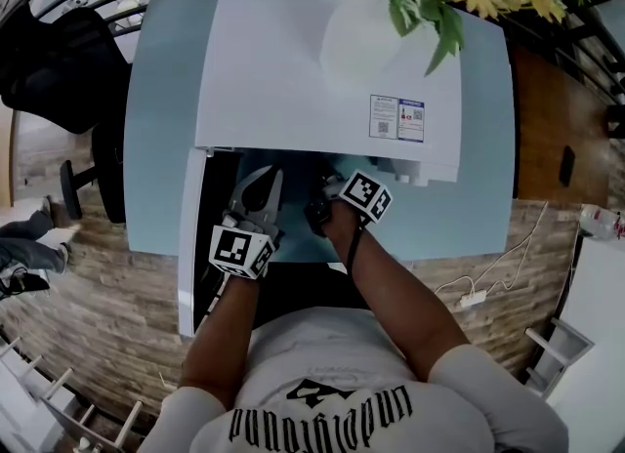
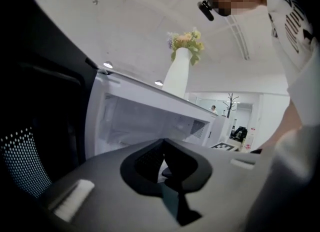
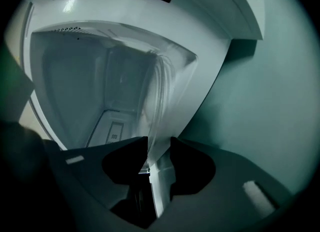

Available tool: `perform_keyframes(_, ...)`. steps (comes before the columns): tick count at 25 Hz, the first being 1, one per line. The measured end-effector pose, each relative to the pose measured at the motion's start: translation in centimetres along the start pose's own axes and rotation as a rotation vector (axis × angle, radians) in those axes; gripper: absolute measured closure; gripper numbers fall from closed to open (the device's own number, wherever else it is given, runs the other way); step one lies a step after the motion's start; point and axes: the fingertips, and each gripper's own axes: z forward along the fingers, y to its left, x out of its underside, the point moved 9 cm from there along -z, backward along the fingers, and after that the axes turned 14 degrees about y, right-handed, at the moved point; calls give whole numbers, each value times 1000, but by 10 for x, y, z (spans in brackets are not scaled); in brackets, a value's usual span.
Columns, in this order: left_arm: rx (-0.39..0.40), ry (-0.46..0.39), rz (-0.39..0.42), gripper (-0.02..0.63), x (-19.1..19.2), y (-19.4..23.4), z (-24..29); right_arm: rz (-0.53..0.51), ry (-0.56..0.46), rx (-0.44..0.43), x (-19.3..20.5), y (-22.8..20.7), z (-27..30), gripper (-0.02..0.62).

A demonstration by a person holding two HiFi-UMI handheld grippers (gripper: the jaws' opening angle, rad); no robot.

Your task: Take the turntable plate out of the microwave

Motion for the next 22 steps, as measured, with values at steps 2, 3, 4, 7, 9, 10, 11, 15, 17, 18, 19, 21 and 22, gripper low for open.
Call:
perform_keyframes(2, -2, 5, -20, 555, 4, 1, 0, -19, 5, -12, 1, 2, -2, 476)
perform_keyframes(3, -3, 7, -32, 555, 6, 1, 0, -30, 9, -20, 3, 4, -3, 530)
perform_keyframes(4, -4, 9, -44, 555, 8, 2, 0, -36, 11, -28, 4, 5, -3, 534)
perform_keyframes(7, -1, 21, -90, 554, 15, 3, 0, -44, 6, -34, 5, 4, -7, 537)
perform_keyframes(9, 8, 26, -129, 554, 19, 4, 0, -42, 1, -35, 4, 2, -10, 541)
perform_keyframes(10, 12, 27, -148, 554, 22, 4, 0, -40, 1, -36, 4, 2, -12, 543)
perform_keyframes(11, 16, 27, -166, 554, 24, 4, -1, -39, 2, -38, 4, 1, -13, 545)
perform_keyframes(15, 38, 27, -232, 522, 31, 0, -1, -37, 12, -46, 8, -2, -23, 549)
perform_keyframes(17, 49, 33, -278, 505, 36, -1, -1, -33, 15, -49, 12, -3, -27, 551)
perform_keyframes(18, 55, 38, -309, 494, 40, -1, -1, -32, 18, -50, 15, -4, -29, 551)
perform_keyframes(19, 62, 42, -344, 482, 44, -2, 0, -32, 20, -50, 17, -5, -31, 551)
perform_keyframes(21, 76, 48, -427, 454, 54, -3, 2, -32, 26, -51, 20, -6, -36, 552)
perform_keyframes(22, 83, 49, -476, 438, 60, -3, 2, -32, 30, -51, 21, -7, -38, 552)
